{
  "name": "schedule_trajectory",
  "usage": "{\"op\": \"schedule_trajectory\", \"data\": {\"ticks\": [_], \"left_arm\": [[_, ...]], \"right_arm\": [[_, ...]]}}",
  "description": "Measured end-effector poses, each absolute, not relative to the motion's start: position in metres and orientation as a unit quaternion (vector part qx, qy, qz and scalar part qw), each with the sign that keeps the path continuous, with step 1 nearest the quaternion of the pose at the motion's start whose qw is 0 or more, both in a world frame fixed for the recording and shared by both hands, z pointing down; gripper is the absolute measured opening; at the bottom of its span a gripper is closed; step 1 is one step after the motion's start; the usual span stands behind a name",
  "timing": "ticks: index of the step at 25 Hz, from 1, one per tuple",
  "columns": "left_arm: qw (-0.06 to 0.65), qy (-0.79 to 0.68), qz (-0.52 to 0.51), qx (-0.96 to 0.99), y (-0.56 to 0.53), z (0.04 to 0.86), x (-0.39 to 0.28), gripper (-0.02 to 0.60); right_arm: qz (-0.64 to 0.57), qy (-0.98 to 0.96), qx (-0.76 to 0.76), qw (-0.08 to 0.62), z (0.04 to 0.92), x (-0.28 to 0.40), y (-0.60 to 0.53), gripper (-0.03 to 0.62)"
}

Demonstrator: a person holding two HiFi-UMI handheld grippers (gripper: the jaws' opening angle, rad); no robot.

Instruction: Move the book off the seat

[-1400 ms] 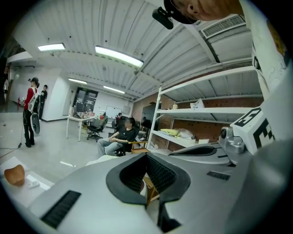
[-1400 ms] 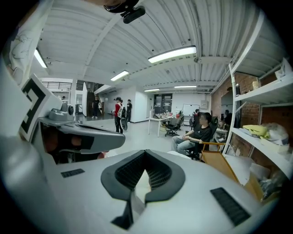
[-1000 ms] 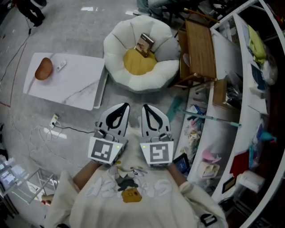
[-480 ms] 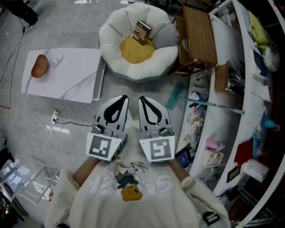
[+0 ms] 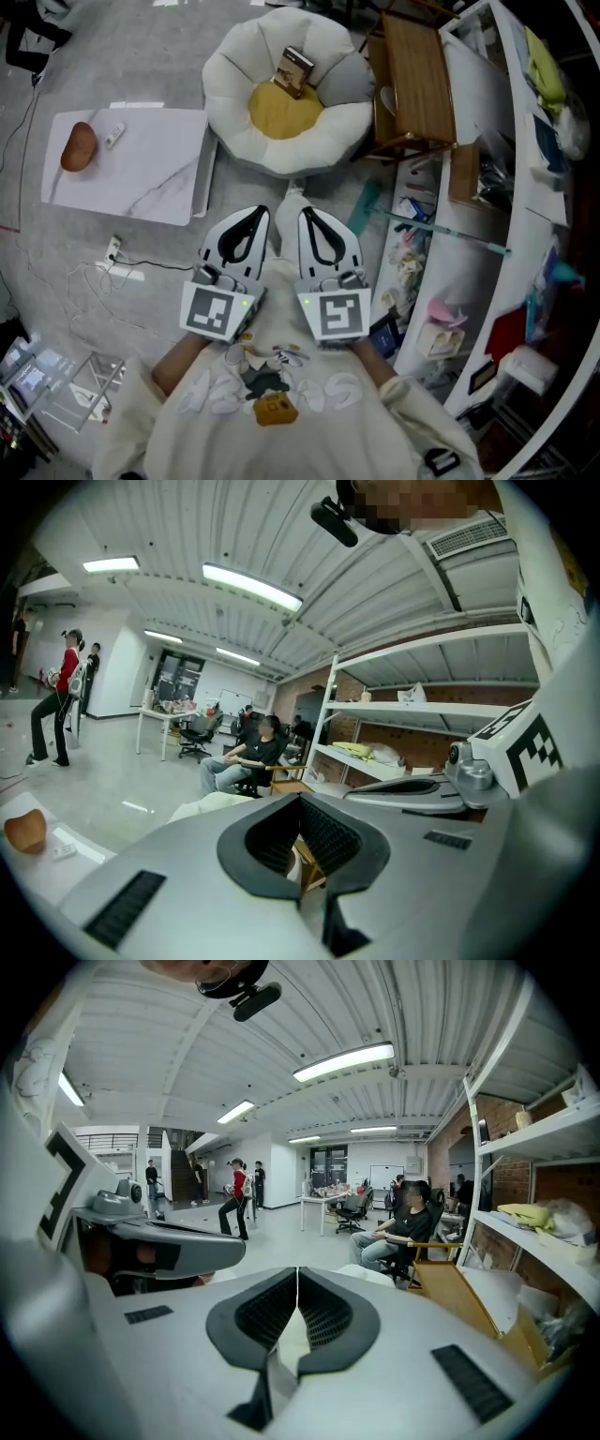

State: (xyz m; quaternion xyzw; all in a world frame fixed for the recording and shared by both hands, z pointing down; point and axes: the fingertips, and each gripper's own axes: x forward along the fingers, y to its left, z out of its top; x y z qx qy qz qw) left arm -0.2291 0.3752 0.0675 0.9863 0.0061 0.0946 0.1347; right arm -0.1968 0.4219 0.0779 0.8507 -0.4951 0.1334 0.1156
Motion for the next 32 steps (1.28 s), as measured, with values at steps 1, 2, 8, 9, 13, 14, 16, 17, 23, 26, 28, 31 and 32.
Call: {"op": "schedule_trajectory", "data": {"ticks": [1, 2, 8, 9, 13, 14, 16, 17, 23, 26, 28, 31, 32], "left_arm": [[0.134, 0.002, 0.099, 0.986, 0.372, 0.069, -0.224, 0.011], [0.134, -0.004, 0.103, 0.986, 0.368, 0.072, -0.218, 0.012], [0.138, -0.038, 0.131, 0.981, 0.336, 0.088, -0.169, 0.012], [0.14, -0.045, 0.136, 0.98, 0.33, 0.091, -0.159, 0.011], [0.151, -0.06, 0.157, 0.974, 0.309, 0.102, -0.104, 0.011], [0.154, -0.061, 0.16, 0.973, 0.306, 0.101, -0.089, 0.012], [0.156, -0.063, 0.165, 0.972, 0.301, 0.095, -0.06, 0.012], [0.156, -0.064, 0.167, 0.971, 0.299, 0.091, -0.046, 0.012], [0.14, -0.07, 0.177, 0.972, 0.292, 0.072, 0.024, 0.012], [0.127, -0.079, 0.19, 0.97, 0.287, 0.071, 0.051, 0.012], [0.119, -0.086, 0.201, 0.969, 0.282, 0.075, 0.069, 0.012], [0.115, -0.089, 0.196, 0.97, 0.293, 0.077, 0.087, 0.012], [0.109, -0.09, 0.194, 0.971, 0.298, 0.077, 0.093, 0.012]], "right_arm": [[0.138, -0.498, 0.849, 0.113, 0.08, -0.19, 0.419, 0.009], [0.141, -0.501, 0.847, 0.109, 0.081, -0.183, 0.415, 0.009], [0.159, -0.524, 0.831, 0.098, 0.096, -0.126, 0.383, 0.009], [0.163, -0.529, 0.827, 0.096, 0.099, -0.115, 0.377, 0.009], [0.18, -0.542, 0.816, 0.091, 0.11, -0.06, 0.358, 0.009], [0.185, -0.544, 0.814, 0.089, 0.11, -0.046, 0.355, 0.009], [0.187, -0.548, 0.81, 0.092, 0.103, -0.017, 0.35, 0.009], [0.186, -0.549, 0.81, 0.092, 0.099, -0.002, 0.347, 0.009], [0.186, -0.568, 0.798, 0.073, 0.081, 0.071, 0.338, 0.009], [0.182, -0.579, 0.791, 0.072, 0.081, 0.103, 0.335, 0.01], [0.176, -0.584, 0.789, 0.069, 0.084, 0.125, 0.333, 0.01], [0.176, -0.591, 0.784, 0.068, 0.085, 0.145, 0.344, 0.011], [0.179, -0.593, 0.782, 0.064, 0.086, 0.152, 0.348, 0.011]]}}
